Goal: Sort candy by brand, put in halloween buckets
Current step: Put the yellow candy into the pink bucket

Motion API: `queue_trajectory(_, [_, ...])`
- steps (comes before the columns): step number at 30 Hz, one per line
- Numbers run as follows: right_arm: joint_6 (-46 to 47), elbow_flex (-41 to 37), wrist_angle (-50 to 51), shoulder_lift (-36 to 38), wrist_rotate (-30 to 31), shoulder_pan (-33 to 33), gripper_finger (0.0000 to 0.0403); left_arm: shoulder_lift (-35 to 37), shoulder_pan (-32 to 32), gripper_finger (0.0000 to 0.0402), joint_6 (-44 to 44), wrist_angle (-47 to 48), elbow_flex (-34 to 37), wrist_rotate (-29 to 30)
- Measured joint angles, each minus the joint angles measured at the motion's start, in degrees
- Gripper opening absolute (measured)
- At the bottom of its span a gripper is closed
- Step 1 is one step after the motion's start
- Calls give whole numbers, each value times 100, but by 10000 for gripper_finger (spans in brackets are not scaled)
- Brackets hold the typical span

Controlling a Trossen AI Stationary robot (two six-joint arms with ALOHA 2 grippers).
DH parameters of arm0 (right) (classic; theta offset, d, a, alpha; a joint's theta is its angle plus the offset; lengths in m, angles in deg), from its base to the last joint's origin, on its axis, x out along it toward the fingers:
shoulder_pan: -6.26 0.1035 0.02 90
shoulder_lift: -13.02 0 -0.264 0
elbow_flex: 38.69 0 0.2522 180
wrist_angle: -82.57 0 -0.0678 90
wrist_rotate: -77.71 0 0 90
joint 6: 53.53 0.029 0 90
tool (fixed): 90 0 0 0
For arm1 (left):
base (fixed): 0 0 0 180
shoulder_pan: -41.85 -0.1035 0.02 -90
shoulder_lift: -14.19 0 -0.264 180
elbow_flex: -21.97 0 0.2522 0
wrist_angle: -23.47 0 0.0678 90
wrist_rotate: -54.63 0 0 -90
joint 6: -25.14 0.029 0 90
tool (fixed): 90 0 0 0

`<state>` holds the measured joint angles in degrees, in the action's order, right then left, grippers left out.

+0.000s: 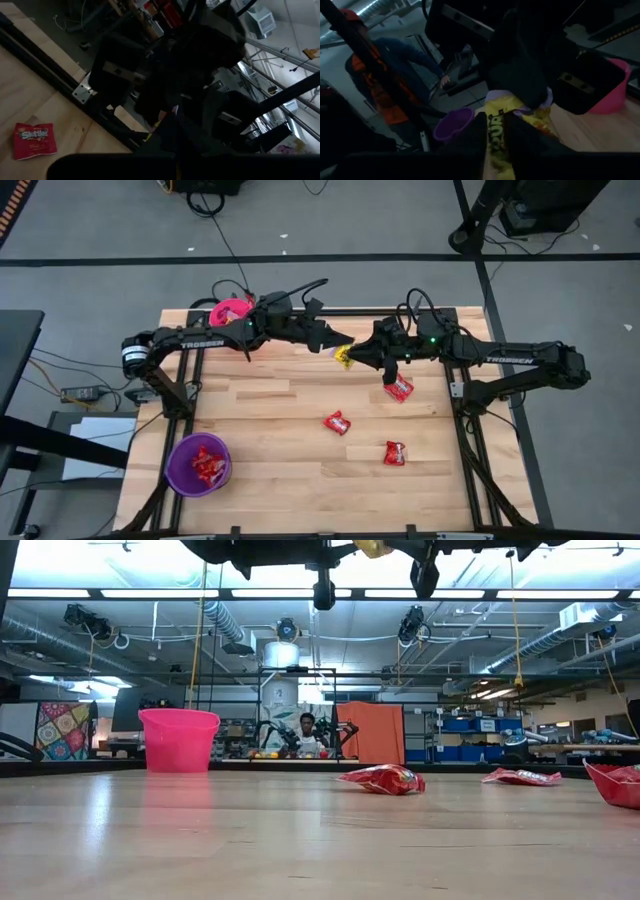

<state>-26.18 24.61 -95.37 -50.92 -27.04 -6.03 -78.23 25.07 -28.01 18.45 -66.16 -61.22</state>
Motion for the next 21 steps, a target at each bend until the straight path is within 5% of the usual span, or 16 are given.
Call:
queue_trajectory(7, [55, 0, -6, 2, -58, -109, 137, 0, 0, 1, 218, 322, -361, -212])
queue_trajectory(21, [-96, 0, 246, -2, -238, -625, 162, 17, 4, 0, 2456, 4230, -2458, 419])
